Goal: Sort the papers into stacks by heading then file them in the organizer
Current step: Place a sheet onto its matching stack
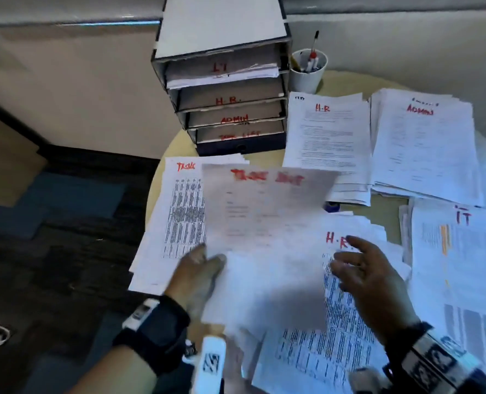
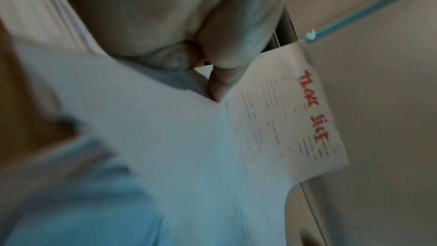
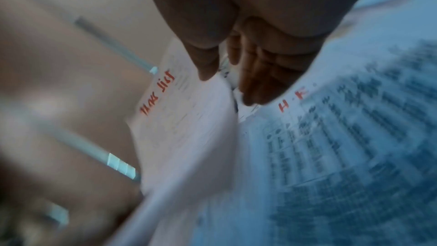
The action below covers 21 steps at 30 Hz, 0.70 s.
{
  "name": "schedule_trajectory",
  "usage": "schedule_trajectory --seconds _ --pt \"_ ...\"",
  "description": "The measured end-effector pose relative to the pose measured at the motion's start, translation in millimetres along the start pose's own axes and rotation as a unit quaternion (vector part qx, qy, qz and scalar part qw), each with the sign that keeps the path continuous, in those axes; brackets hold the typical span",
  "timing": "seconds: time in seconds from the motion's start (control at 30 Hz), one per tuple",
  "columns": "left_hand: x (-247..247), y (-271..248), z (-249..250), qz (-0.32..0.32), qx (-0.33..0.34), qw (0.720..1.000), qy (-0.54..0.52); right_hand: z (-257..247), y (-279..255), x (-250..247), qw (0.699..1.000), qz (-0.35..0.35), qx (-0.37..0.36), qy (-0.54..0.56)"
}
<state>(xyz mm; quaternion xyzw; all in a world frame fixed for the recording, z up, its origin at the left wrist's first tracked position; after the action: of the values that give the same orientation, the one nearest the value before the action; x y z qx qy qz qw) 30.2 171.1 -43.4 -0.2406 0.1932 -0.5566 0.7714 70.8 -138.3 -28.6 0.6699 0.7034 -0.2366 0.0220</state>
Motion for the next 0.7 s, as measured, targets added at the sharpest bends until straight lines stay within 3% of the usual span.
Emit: schedule_trajectory --seconds 0.07,0.13,0.2,0.27,0.47,0.53,0.6,0.63,0.7 --pt "-51 30 20 0.101 0.027 0.994 0.026 -1 -9 11 0.975 -0.068 -0.062 -0.200" --pt "-90 58 41 0.158 0.053 0.970 0.174 17 -25 25 0.905 -0.146 -0.116 -0.382" --pt "-114 78 59 0.195 0.045 0.934 0.296 41 -40 34 0.840 -0.209 -0.116 -0.488" --pt "-130 97 65 0.216 0.034 0.909 0.356 58 -50 40 0.802 -0.259 -0.092 -0.531" --pt "-135 119 47 0.210 -0.014 0.863 0.459 58 -54 36 0.809 -0.265 -0.101 -0.515" --pt "-131 110 54 0.268 -0.022 0.829 0.490 60 -54 36 0.808 -0.262 -0.109 -0.516" --pt "-105 91 70 0.324 0.041 0.791 0.517 64 -54 35 0.812 -0.258 -0.110 -0.512" --pt "-74 78 79 0.312 0.114 0.790 0.516 68 -55 34 0.815 -0.257 -0.105 -0.509" --pt "4 55 81 0.171 0.254 0.817 0.489 74 -54 34 0.820 -0.258 -0.097 -0.502"
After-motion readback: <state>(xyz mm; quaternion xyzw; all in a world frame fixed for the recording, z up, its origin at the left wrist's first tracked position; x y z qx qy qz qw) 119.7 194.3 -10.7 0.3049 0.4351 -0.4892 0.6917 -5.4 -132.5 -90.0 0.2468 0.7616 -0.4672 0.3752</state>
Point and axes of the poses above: each hand's wrist, its own y-axis towards the middle knuckle, its own x-axis out of the palm, z = x × y, the point moved 8 cm from there along y, towards the middle knuckle, and after that the axes turned 1 degree about z, right-handed, at the moved point
